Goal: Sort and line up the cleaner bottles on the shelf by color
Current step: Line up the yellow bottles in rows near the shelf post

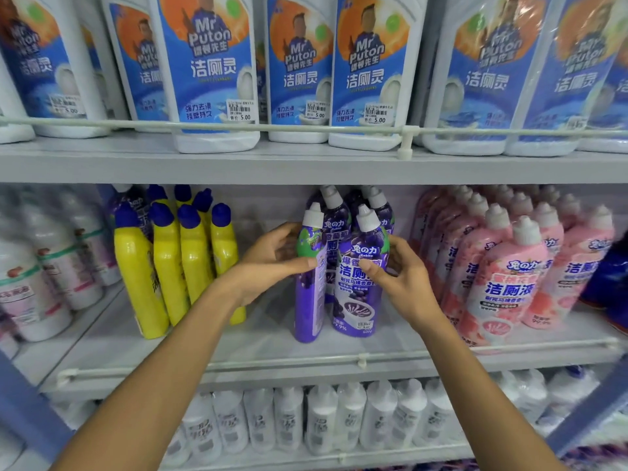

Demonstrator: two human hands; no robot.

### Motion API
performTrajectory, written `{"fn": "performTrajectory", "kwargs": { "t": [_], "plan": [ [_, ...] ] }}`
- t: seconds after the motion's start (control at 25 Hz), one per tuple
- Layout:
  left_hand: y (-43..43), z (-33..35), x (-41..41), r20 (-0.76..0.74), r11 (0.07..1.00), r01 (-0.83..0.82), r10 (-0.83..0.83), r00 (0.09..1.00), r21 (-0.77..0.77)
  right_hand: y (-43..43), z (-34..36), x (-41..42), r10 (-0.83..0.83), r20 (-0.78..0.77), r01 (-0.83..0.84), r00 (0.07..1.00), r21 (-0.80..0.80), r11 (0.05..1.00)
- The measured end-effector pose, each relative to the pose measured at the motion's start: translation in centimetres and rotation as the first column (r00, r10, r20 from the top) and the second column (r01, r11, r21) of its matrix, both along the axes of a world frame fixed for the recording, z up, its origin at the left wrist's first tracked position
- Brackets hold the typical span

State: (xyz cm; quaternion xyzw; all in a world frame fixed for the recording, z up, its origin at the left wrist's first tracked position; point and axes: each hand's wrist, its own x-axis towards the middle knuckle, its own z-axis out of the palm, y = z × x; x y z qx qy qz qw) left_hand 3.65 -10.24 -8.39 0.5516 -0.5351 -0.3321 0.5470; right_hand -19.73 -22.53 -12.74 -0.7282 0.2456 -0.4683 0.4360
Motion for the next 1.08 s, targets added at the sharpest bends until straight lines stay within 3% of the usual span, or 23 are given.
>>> {"fn": "performTrajectory", "kwargs": {
  "t": [0.08,0.16,0.24,0.36,0.48,0.64,0.8,0.96,1.08],
  "plan": [
    [-0.6,-0.6,-0.7,0.078,0.989,-0.137,0.141,0.987,-0.059,-0.6,0.7,-0.7,0.046,-0.033,-0.046,0.998,-0.003,0.999],
    [-2.0,-1.3,-2.3,0.170,0.929,-0.352,0.368,0.914,-0.113,-1.2,1.2,-1.3,0.047,-0.071,-0.048,0.996,-0.016,0.999],
    [-2.9,-1.9,-3.7,0.189,0.886,-0.434,0.460,0.868,-0.163,-1.3,1.0,-1.7,0.002,-0.096,-0.006,0.995,-0.034,0.999],
    [-2.1,-2.6,-3.2,0.143,0.953,-0.288,0.299,0.943,-0.091,-0.5,-1.4,-2.0,-0.134,-0.182,0.125,0.974,-0.060,0.990],
    [-1.4,-3.6,-2.1,0.121,0.989,-0.150,0.150,0.981,-0.005,-0.3,-2.9,-2.0,-0.153,-0.224,0.149,0.963,-0.036,0.988],
    [-2.9,-4.2,-3.9,0.200,0.927,-0.369,0.374,0.906,-0.061,-1.9,-2.3,-2.9,-0.127,-0.275,0.110,0.953,-0.079,0.991],
    [-4.5,-4.9,-6.9,0.294,0.805,-0.579,0.590,0.752,-0.133,-3.5,-3.3,-3.3,-0.179,-0.163,0.168,0.970,-0.082,0.982],
    [-4.7,-7.3,-6.4,0.308,0.839,-0.526,0.542,0.782,-0.141,-3.2,-4.6,-2.5,-0.317,-0.094,0.313,0.944,-0.054,0.948],
    [-4.5,-9.6,-5.5,0.340,0.833,-0.542,0.545,0.766,-0.115,-3.5,-5.2,-1.8,-0.305,-0.076,0.305,0.949,-0.008,0.952]
  ]
}}
